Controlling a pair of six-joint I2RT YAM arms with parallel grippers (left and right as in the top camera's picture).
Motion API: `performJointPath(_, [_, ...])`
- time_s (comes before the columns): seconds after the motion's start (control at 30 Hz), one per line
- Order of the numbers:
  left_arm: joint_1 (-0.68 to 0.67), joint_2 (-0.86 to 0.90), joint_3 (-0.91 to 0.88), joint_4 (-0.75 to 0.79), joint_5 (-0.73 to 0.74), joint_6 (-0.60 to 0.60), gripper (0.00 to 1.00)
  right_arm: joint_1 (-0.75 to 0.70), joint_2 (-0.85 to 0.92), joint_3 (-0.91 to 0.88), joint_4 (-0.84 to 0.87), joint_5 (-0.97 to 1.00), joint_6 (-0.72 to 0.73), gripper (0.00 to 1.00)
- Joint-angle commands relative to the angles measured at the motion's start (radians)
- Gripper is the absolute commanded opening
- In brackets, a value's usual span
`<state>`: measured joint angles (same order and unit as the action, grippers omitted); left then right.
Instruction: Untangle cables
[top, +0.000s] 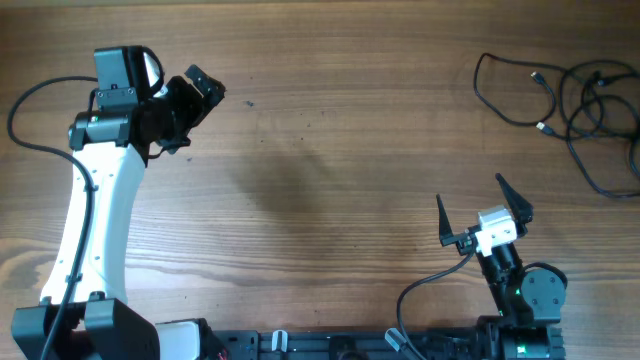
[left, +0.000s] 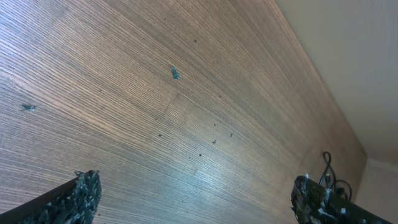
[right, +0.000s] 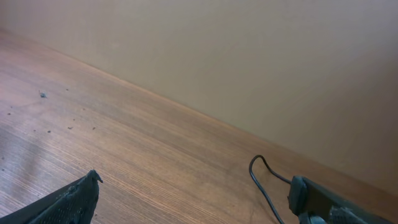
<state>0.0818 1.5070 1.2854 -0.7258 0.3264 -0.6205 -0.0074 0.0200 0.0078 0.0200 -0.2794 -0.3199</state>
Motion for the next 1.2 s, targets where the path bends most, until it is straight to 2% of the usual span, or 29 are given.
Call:
performJointPath(0.0, [0.006,0.002,0.004,0.002,-0.006,-0.009,1.0,0.006,-0.013,-0.003,0.001,0.017,0.006,1.0])
performJointPath(0.4, [0.004,-0.018,0.004,-0.026,-0.059,-0.008,1.0,0.006,-0.013,-0.003,0.001,0.017,0.006,1.0])
performJointPath(0.47, [0.001,-0.057,-0.003,-0.006,-0.058,0.064,1.0,0.006,-0.013,-0.003,0.001,0.017,0.006,1.0])
performJointPath(0.57, [-0.026,-0.164,-0.074,0.13,-0.058,0.275,1.0,0.006,-0.013,-0.003,0.001,0.017,0.006,1.0])
performJointPath(0.63, [-0.035,-0.262,-0.169,0.228,-0.058,0.372,1.0,0.006,-0.013,-0.003,0.001,0.017,0.006,1.0])
performJointPath(0.7, [-0.034,-0.356,-0.27,0.317,-0.059,0.383,1.0,0.006,-0.013,-0.003,0.001,0.017,0.006,1.0])
performJointPath(0.8, [-0.031,-0.581,-0.528,0.529,-0.059,0.399,1.0,0.006,-0.013,-0.003,0.001,0.017,0.006,1.0])
performJointPath(0.93, [-0.031,-0.837,-0.805,0.711,-0.075,0.409,1.0,0.006,-0.013,-0.003,0.001,0.017,0.006,1.0])
performJointPath(1.03, [-0.031,-1.02,-1.0,0.792,-0.133,0.408,1.0,0.006,-0.013,-0.003,0.001,0.017,0.006,1.0])
performJointPath(1.17, [-0.031,-1.173,-1.097,0.805,-0.173,0.41,1.0,0.006,-0.013,-0.003,0.001,0.017,0.006,1.0])
